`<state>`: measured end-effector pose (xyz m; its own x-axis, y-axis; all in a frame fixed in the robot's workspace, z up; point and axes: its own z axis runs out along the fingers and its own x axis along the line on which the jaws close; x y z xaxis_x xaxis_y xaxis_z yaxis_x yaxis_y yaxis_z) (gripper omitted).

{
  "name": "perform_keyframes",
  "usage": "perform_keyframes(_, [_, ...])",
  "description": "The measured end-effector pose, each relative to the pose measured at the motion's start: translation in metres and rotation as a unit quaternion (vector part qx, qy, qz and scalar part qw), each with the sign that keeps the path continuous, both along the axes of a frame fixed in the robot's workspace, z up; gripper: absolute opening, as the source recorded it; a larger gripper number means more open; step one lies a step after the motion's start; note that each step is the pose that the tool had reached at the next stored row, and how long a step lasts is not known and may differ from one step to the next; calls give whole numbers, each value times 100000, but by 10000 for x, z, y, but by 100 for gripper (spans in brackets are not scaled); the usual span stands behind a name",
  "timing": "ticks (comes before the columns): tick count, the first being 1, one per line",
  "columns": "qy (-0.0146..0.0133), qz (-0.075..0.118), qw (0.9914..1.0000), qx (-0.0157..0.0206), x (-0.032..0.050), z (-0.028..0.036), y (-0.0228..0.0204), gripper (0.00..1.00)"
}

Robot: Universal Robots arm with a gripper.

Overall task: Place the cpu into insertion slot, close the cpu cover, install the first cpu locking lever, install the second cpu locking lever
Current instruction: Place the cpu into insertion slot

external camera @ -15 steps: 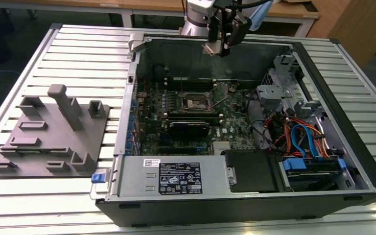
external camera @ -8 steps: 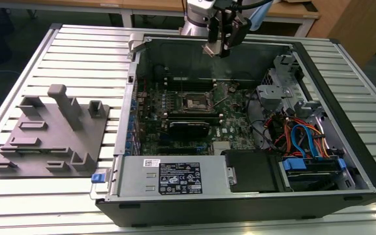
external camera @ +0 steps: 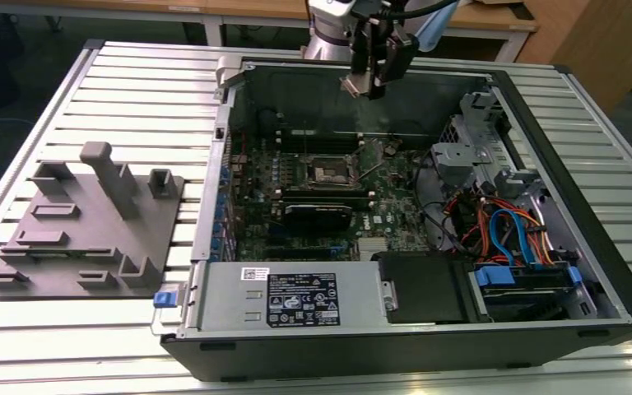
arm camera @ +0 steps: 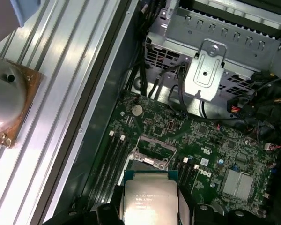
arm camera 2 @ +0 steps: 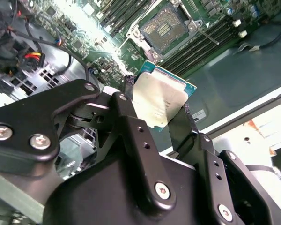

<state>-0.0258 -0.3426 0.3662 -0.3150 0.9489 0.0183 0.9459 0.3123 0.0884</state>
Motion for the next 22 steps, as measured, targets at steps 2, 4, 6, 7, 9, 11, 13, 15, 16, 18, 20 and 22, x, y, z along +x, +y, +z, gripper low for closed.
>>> perform_keyframes(2, [10,-966,99995,-5,-4,-4,0,54])
perform_keyframes(4, [16,-1762,99984,-8,-11,-6,0,54])
perform_keyframes(6, [25,-2149,99977,-6,-17,-10,1,54])
perform_keyframes(7, [27,-2343,99973,-3,-21,-15,0,54])
perform_keyframes(9, [27,-2956,99956,-2,-27,-22,0,54])
perform_keyframes(11, [28,-4143,99914,-1,-28,-30,0,54])
perform_keyframes(13, [27,-5700,99837,4,-29,-39,0,54])
perform_keyframes(15, [24,-7056,99751,6,-30,-47,0,54])
perform_keyframes(16, [26,-7698,99703,3,-31,-51,0,54])
perform_keyframes(18, [28,-9063,99588,4,-31,-60,0,54])
perform_keyframes(20, [25,-10676,99428,9,-31,-68,0,54])
perform_keyframes(22, [28,-11880,99292,4,-36,-76,0,54])
